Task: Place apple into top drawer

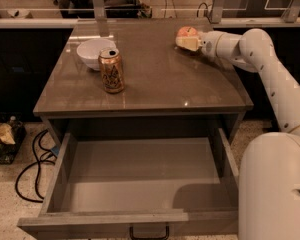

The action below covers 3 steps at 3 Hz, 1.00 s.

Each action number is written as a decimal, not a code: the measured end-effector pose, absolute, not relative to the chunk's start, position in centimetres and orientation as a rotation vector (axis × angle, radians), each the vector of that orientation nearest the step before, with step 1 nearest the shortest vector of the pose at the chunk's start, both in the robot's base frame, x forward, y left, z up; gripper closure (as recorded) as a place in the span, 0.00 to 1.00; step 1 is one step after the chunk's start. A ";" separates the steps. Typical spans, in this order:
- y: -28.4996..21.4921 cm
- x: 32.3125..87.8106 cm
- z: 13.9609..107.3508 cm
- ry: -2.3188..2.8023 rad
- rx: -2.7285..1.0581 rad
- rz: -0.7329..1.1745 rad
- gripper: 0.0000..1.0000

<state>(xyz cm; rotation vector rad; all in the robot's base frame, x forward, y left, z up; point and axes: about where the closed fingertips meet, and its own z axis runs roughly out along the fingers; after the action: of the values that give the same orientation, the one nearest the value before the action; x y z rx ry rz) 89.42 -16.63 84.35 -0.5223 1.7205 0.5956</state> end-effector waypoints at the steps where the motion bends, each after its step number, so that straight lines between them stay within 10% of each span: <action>1: -16.3 89.5 84.2 1.721 -0.525 0.600 0.85; 3: -15.9 89.5 84.1 1.722 -0.528 0.604 1.00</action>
Offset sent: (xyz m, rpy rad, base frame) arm 0.0005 0.0028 -0.0012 0.0006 0.0015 0.0034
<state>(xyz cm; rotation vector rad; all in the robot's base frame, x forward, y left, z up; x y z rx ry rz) 89.54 -15.92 84.05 -0.5279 1.7222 0.6042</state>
